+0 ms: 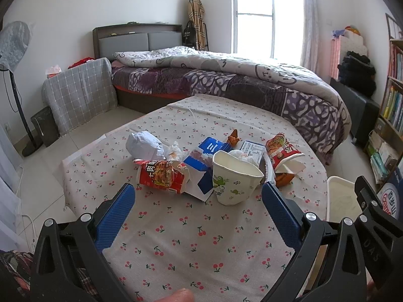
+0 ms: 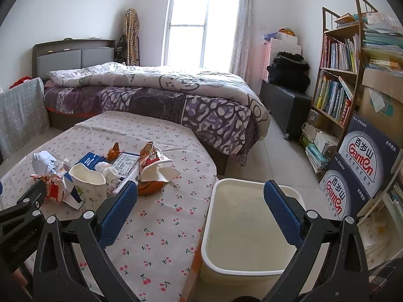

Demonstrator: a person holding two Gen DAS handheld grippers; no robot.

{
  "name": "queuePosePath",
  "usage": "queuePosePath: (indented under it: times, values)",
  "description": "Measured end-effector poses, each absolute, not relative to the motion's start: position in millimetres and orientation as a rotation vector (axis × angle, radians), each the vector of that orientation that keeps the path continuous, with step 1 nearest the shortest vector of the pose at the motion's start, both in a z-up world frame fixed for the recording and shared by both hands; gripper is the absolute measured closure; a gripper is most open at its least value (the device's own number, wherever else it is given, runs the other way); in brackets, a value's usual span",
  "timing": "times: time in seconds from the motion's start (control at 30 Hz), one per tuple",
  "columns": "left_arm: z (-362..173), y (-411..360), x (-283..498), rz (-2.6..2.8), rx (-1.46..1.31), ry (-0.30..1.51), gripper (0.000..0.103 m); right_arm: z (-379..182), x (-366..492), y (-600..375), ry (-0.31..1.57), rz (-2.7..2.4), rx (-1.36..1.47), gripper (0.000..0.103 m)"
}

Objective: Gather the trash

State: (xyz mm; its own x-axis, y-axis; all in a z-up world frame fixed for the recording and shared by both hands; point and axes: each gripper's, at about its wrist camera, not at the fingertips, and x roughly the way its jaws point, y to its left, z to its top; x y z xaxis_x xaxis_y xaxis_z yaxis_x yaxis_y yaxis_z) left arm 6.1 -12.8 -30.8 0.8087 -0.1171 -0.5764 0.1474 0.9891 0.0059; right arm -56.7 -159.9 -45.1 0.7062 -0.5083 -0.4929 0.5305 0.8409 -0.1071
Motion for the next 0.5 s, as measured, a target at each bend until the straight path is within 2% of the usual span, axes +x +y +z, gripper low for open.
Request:
queuePosePath:
  times: [0.5]
  values:
    - [-33.1, -12.9, 4.3, -0.141, 0.054, 0.614, 0.006, -46.1, -55.6, -159.9, 0.542, -0.573, 0.042, 0.007]
